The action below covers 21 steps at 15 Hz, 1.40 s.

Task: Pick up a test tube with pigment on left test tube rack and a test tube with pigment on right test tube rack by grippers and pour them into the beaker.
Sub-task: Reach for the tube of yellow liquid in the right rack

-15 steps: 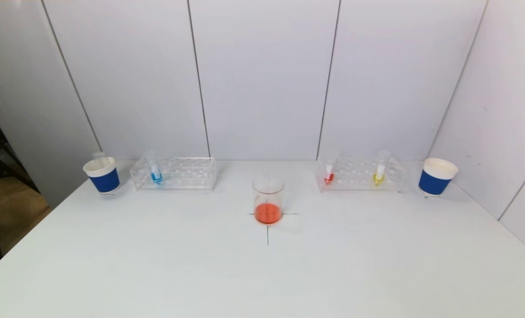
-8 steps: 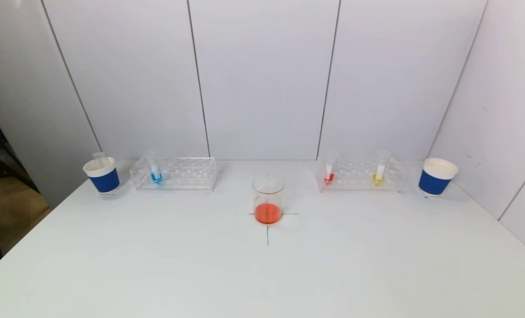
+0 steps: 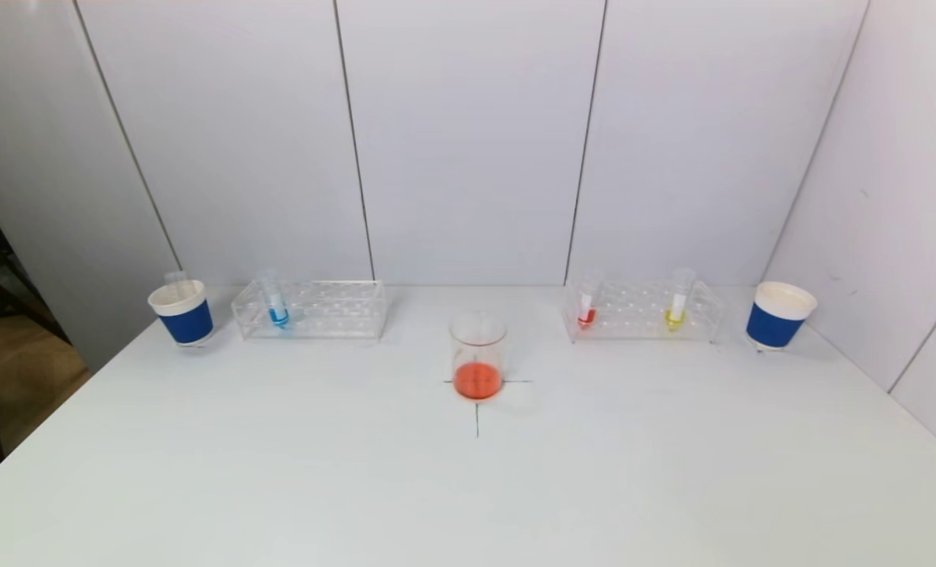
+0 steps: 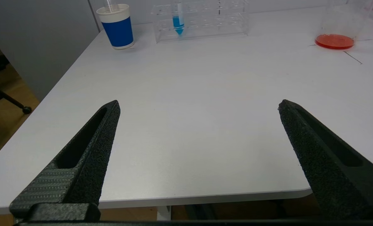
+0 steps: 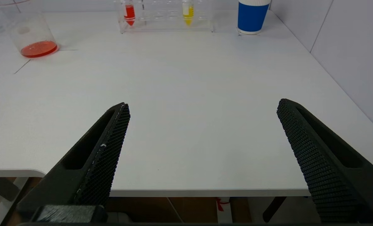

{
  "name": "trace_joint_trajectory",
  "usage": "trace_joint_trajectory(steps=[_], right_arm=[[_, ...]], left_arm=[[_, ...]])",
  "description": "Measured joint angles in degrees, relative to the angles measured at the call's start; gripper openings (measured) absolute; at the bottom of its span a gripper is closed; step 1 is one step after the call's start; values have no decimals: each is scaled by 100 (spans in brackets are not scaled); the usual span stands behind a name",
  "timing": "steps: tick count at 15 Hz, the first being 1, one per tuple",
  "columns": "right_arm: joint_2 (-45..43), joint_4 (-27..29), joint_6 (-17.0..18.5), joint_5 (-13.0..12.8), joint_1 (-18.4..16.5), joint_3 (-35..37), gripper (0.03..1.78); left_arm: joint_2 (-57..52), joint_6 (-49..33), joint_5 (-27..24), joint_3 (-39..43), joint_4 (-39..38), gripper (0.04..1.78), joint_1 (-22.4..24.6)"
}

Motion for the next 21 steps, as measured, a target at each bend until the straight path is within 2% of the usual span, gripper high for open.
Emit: trace_joint_trajectory(steps=[10,12,14,17,21], right_arm=[[0,-15,-37,5,0,16,171],[0,-213,-52,5,0,55,171],[0,-511,-173,115,0,17,171],[66,-496,-336,219,0,-468,171],[667,-583,-427,230,0,-1414,171]], left_arm=[[7,-2,0,0,-2,176,0],[7,-2,0,0,-2,176,0],[7,-2,0,0,-2,176,0],[10,-4,0,0,-2,176,0],[10,-4,-2,0,-4,176,0]])
